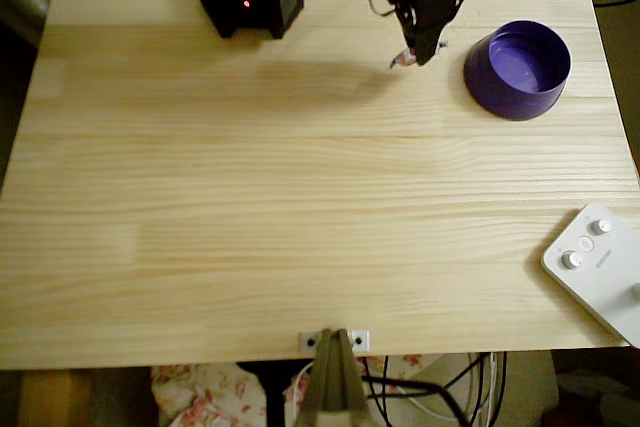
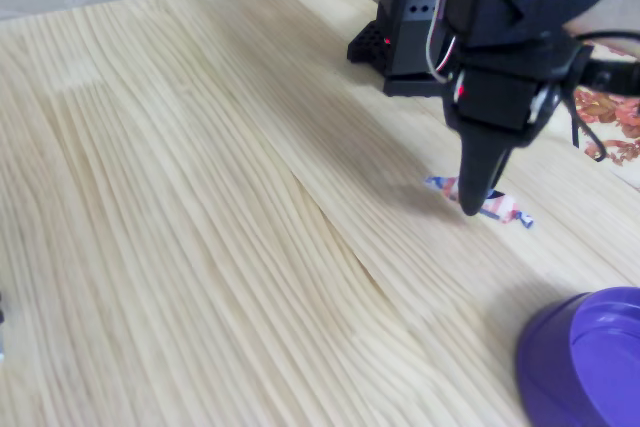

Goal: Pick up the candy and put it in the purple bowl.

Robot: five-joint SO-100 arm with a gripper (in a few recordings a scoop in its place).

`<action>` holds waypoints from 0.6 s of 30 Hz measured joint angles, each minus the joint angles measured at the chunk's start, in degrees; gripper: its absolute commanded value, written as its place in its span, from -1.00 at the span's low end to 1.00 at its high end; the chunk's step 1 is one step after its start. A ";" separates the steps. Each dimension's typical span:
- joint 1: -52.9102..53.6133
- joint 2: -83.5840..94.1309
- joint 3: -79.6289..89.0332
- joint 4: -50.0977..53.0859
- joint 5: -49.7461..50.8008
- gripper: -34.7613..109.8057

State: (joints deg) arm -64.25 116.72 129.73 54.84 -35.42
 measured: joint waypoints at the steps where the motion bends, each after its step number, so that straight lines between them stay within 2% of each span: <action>1: 0.00 0.44 0.00 -0.18 2.29 -0.52; 9: -0.97 2.02 -0.53 -3.60 17.58 -0.52; 18: -1.41 -2.02 -9.14 -6.24 22.94 -0.52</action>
State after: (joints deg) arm -65.65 114.70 120.59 48.60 -12.48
